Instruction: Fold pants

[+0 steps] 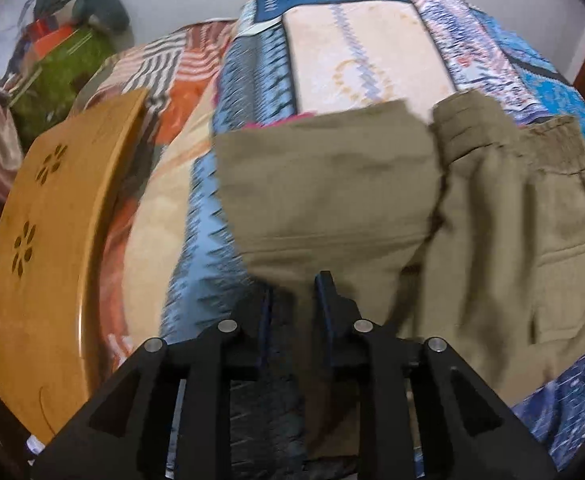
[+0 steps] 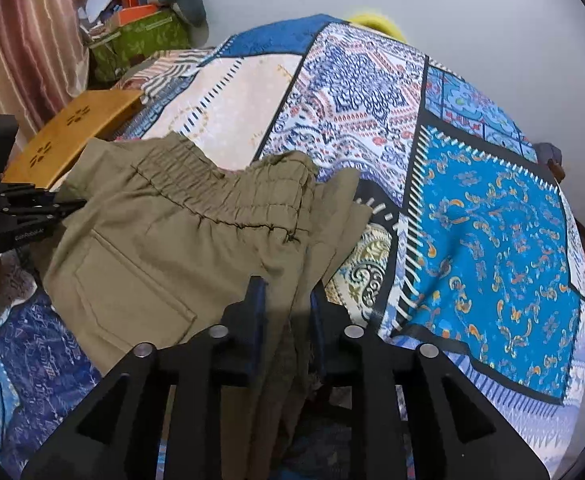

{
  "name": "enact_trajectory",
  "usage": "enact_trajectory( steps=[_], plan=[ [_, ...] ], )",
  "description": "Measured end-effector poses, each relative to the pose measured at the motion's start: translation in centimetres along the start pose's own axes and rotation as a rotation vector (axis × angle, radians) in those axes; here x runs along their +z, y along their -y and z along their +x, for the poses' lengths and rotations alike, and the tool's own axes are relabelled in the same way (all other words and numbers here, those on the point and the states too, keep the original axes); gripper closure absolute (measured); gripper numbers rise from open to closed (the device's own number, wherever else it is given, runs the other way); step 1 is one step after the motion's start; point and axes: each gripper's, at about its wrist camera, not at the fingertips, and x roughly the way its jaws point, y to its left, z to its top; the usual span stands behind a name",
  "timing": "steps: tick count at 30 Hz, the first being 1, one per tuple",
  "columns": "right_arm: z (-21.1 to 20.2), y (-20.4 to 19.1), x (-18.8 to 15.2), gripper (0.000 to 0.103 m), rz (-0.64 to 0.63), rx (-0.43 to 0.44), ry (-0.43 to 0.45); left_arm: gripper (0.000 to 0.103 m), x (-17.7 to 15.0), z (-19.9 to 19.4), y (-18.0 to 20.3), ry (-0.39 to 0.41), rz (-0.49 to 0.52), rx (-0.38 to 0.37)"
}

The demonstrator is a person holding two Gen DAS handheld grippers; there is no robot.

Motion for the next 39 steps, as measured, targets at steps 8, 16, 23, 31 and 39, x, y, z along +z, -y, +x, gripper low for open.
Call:
enact_trajectory(
  steps=[8, 16, 23, 31, 39],
  plan=[
    [-1.8, 0.9, -0.6, 0.062, 0.015, -0.028, -0.006, 0.072, -1.2, -3.1, -1.3, 0.026, -0.011, 0.01],
    [-8.4, -1.2, -0.2, 0.062, -0.021, -0.052, 0.098, 0.072, -1.8, -13.1, 0.9, 0.183, 0.021, -0.043],
    [-18.3, -5.1, -0.4, 0.062, -0.06, -0.028, 0.259, 0.072, -4.0, -25.9, 4.4, 0.38, 0.086, -0.081],
    [-29.7, -9.3, -4.2, 0.061, -0.074, 0.027, 0.464, 0.071, -11.0, -39.2, 7.1, 0.604, 0.085, -0.146],
    [-39.5, -13.5, -10.7, 0.061, -0.068, 0.112, 0.703, 0.071, -18.6, -48.4, 8.4, 0.78, 0.062, -0.191]
  ],
)
